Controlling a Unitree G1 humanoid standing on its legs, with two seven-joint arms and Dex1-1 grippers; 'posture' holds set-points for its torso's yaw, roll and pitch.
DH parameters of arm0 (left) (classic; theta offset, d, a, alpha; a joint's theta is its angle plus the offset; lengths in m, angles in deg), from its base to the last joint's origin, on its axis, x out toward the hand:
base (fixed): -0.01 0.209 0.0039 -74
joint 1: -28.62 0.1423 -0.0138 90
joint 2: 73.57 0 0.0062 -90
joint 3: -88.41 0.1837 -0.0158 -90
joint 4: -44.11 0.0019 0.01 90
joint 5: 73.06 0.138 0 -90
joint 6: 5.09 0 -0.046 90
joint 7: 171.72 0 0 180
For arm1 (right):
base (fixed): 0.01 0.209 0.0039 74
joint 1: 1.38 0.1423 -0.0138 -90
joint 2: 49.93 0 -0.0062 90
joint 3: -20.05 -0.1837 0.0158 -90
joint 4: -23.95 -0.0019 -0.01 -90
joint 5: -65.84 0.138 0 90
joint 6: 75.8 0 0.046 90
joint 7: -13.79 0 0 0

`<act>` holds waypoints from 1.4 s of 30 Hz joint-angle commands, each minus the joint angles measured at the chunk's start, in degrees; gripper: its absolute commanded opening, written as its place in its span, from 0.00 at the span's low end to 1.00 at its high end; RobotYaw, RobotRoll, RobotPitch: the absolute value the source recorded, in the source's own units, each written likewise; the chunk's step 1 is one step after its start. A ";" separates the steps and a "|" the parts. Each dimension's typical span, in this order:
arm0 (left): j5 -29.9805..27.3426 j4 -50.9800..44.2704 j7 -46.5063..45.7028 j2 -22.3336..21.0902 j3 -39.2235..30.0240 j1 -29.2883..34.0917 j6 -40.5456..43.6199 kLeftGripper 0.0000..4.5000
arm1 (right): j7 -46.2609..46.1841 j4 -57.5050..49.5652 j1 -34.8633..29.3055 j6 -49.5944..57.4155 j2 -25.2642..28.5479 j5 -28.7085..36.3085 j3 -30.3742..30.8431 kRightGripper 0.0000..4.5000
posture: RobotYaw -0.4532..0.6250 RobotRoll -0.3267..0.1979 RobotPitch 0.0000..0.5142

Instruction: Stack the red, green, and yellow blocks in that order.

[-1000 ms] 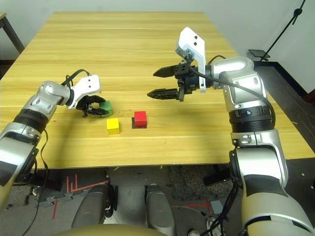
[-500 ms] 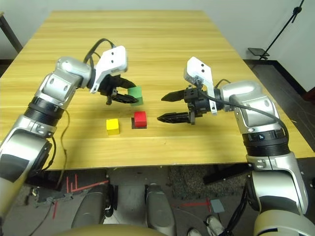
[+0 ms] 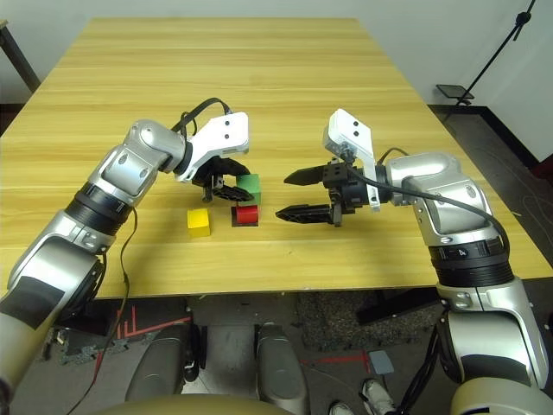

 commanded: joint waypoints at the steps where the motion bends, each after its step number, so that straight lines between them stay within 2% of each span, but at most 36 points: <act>1: 0.37 0.24 -0.10 0.28 0.92 0.69 -0.14 0.46 | -0.57 -1.03 -0.42 0.42 0.81 0.79 -0.57 1.00 | 0.54 0.41 0.16; 26: 0.63 0.54 -0.72 1.04 1.50 1.82 -0.93 0.46 | -1.81 -1.23 -0.05 1.29 0.83 1.24 -0.41 1.00 | 0.53 0.40 0.19; 31: -0.10 -2.08 -1.04 0.54 0.57 2.43 0.99 0.84 | -1.94 -1.17 0.23 1.49 0.87 1.24 -0.48 1.00 | 0.54 0.39 0.18; 33: -2.08 -8.15 -0.64 -1.30 -1.64 2.99 6.30 0.98 | -2.03 -0.97 0.61 1.60 0.84 1.19 -0.46 1.00 | 0.54 0.39 0.18; 36: -4.48 -18.44 1.23 -6.33 -3.04 3.97 14.25 0.99 | -1.98 -0.72 0.83 1.45 0.86 1.23 -0.40 1.00 | 0.56 0.39 0.17; 38: -5.55 -25.23 2.92 -11.73 -2.90 5.65 19.11 0.99 | -1.97 -0.41 1.24 1.26 0.63 1.26 -0.21 1.00 | 0.57 0.39 0.17; 42: -6.37 -32.39 4.47 -20.47 -1.82 10.85 21.49 0.99 | -1.80 0.46 2.28 1.03 0.12 1.27 0.37 1.00 | 0.59 0.38 0.16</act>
